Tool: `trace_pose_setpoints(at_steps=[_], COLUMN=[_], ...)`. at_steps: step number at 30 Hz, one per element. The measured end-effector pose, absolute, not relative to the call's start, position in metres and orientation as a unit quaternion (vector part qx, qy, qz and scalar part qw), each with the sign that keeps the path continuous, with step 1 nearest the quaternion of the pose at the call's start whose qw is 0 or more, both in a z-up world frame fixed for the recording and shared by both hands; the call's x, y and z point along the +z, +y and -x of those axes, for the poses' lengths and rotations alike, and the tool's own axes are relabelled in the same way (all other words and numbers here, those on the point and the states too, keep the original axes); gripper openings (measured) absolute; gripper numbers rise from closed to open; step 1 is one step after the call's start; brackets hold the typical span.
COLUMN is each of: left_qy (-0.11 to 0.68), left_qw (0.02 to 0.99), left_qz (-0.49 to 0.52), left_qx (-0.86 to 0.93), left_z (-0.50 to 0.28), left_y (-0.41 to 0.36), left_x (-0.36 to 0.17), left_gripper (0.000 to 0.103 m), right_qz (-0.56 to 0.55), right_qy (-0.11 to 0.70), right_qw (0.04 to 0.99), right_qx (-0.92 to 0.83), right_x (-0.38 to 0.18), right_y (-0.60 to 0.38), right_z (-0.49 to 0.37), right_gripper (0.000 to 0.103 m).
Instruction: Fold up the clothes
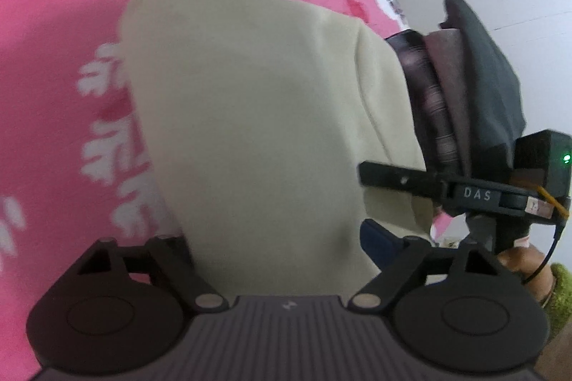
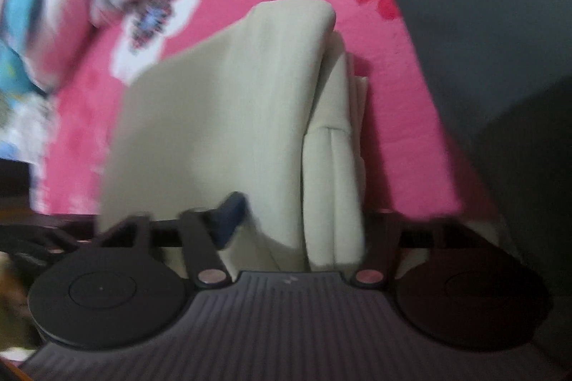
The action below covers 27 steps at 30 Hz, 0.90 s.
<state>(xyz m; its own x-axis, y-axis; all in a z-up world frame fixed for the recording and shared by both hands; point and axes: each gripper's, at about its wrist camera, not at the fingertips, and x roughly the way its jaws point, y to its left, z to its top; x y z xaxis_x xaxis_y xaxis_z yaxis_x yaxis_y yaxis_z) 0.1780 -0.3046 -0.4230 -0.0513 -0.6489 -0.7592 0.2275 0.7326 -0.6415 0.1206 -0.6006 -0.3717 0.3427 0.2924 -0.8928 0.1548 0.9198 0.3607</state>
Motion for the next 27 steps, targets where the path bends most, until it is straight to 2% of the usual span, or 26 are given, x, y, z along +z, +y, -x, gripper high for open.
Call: trace_pose_setpoints(at_steps=[5,9,12,13,14,15,19,20,22,25,27], left_qy=[0.636,0.589,0.54,0.527,0.519,0.514,0.527,0.527,0.52,0.519,0.514], left_qw=[0.691,0.74,0.778,0.786,0.79,0.792,0.786,0.787,0.791,0.793,0.796], left_qz=[0.137,0.122,0.119,0.12,0.12,0.118,0.092,0.079,0.061,0.055,0.046], left_qx=[-0.315,-0.302,-0.298,-0.301,-0.304,-0.307,-0.31,-0.309,-0.317,-0.315,-0.317], left_z=[-0.17,-0.181,-0.2,-0.208,-0.216,-0.225,-0.242,-0.243,-0.232,-0.214,-0.196], left_y=[-0.285,-0.279,-0.287,-0.294,-0.301,-0.311,-0.339,-0.343,-0.34,-0.325,-0.316], left_x=[-0.399,-0.368,-0.353,-0.354,-0.357,-0.364,-0.401,-0.407,-0.398,-0.382,-0.369], left_gripper=[0.087,0.087,0.087,0.087,0.087,0.087,0.094,0.095,0.093,0.087,0.087], right_qz=[-0.078,0.033,0.042,0.042,0.026,-0.001,-0.105,-0.104,-0.098,-0.089,-0.084], right_qy=[0.539,0.45,0.423,0.417,0.427,0.447,0.515,0.513,0.51,0.483,0.465], right_qw=[0.839,0.892,0.905,0.908,0.903,0.894,0.851,0.851,0.854,0.87,0.88], right_qx=[-0.011,-0.021,0.011,0.02,0.024,0.024,0.025,0.03,0.036,0.041,0.048], right_x=[-0.341,-0.304,-0.304,-0.306,-0.317,-0.333,-0.394,-0.394,-0.385,-0.348,-0.32], right_y=[-0.566,-0.538,-0.531,-0.529,-0.531,-0.536,-0.555,-0.557,-0.559,-0.557,-0.557], right_z=[-0.119,-0.113,-0.135,-0.143,-0.157,-0.17,-0.222,-0.223,-0.222,-0.195,-0.167], right_gripper=[0.076,0.075,0.071,0.066,0.056,0.05,0.047,0.046,0.044,0.045,0.045])
